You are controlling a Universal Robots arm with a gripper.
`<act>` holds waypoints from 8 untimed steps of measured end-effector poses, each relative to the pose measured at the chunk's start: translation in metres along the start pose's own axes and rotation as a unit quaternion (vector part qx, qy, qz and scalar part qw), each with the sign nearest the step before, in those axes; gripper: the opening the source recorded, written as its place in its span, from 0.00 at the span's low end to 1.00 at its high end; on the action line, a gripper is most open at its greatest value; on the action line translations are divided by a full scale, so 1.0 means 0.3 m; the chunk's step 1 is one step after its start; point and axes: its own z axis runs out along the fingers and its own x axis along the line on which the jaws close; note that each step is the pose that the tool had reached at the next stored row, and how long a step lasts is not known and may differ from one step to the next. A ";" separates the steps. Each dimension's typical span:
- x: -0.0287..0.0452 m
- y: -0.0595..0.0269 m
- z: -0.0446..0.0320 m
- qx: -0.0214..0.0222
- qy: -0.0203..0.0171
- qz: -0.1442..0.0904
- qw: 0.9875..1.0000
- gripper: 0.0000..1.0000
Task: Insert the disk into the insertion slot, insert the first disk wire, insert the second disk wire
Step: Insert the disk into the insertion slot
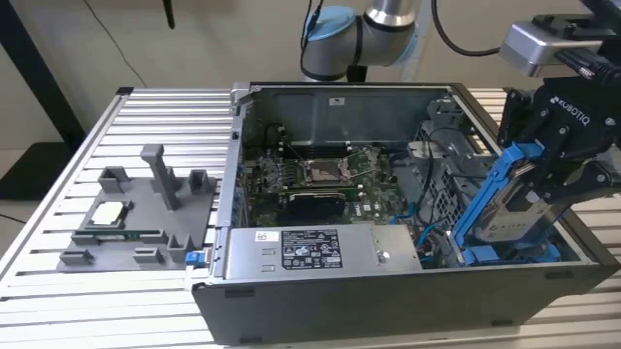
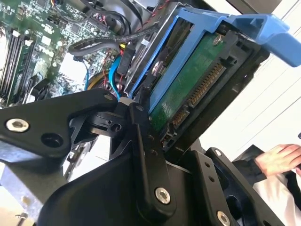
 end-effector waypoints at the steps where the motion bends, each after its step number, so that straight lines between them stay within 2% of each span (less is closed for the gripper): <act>1: -0.001 0.000 0.006 0.000 0.000 0.000 1.000 0.33; 6: -0.007 -0.001 0.036 0.000 -0.001 0.000 1.000 0.33; 8: -0.009 -0.002 0.046 0.000 -0.002 0.000 1.000 0.33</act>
